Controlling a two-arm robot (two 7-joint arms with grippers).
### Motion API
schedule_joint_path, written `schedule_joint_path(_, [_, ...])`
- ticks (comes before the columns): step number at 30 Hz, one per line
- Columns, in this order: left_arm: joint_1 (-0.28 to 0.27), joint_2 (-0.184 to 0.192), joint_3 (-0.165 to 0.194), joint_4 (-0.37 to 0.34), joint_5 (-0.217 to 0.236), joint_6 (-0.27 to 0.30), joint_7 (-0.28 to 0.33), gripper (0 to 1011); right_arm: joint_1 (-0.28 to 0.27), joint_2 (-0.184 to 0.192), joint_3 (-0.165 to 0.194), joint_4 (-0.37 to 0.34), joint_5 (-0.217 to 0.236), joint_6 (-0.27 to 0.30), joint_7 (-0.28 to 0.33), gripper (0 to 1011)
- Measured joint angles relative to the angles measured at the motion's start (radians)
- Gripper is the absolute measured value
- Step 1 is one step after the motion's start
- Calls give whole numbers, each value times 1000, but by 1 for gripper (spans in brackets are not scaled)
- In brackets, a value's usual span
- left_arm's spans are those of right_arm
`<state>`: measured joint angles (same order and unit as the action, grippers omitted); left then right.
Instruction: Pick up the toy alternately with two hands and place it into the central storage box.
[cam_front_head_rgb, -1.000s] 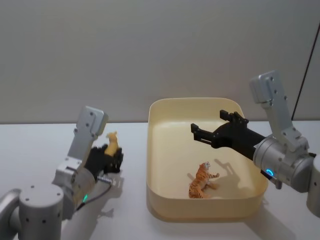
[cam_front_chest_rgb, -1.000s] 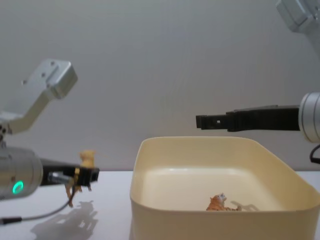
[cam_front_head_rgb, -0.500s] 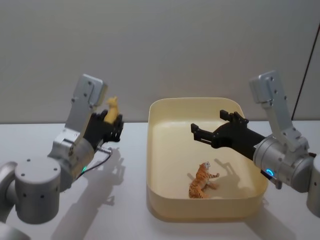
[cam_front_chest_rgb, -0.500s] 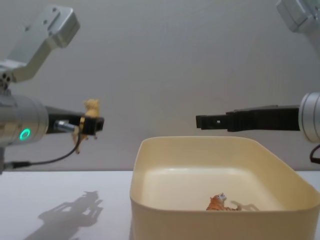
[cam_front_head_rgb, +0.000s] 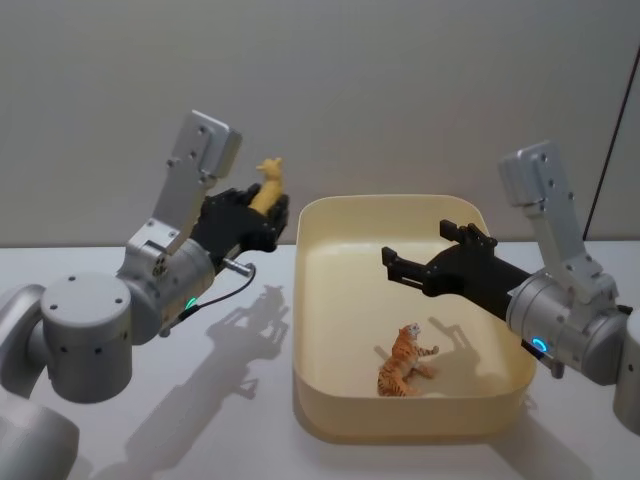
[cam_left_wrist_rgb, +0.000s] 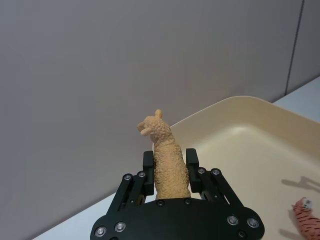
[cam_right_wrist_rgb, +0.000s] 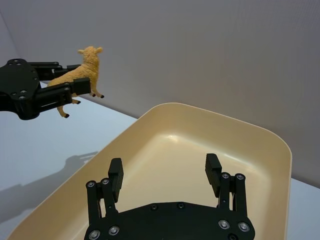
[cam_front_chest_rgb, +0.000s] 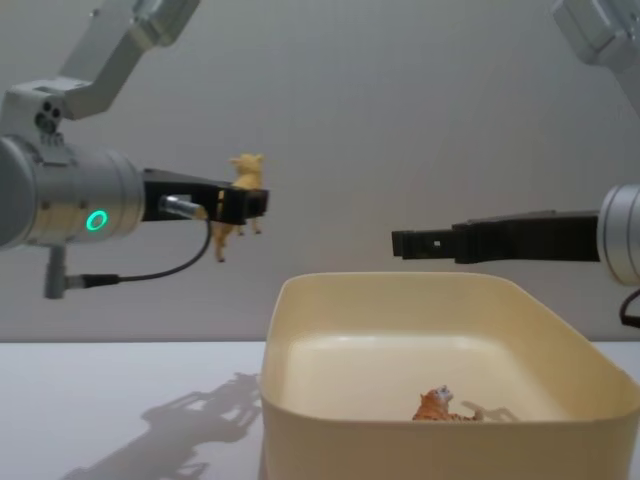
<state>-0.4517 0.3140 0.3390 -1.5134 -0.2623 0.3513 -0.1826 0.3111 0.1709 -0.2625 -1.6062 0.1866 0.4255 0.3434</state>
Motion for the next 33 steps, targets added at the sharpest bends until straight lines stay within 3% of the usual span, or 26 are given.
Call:
schedule_joint_path(12, [-57, -36, 18, 105, -25, -32, -172, 353, 0, 0, 0, 0, 0, 0, 0, 1001])
schedule_joint_path(21, [-73, -54, 33, 159, -27, -46, -222, 353, 0, 0, 0, 0, 0, 0, 0, 1001])
schedule_joint_path(27, [-78, -61, 39, 180, -24, -56, -235, 496, 0, 0, 0, 0, 0, 0, 0, 1001])
schedule_joint_path(33, [-82, -65, 43, 192, -22, -61, -244, 711, 0, 0, 0, 0, 0, 0, 0, 1001])
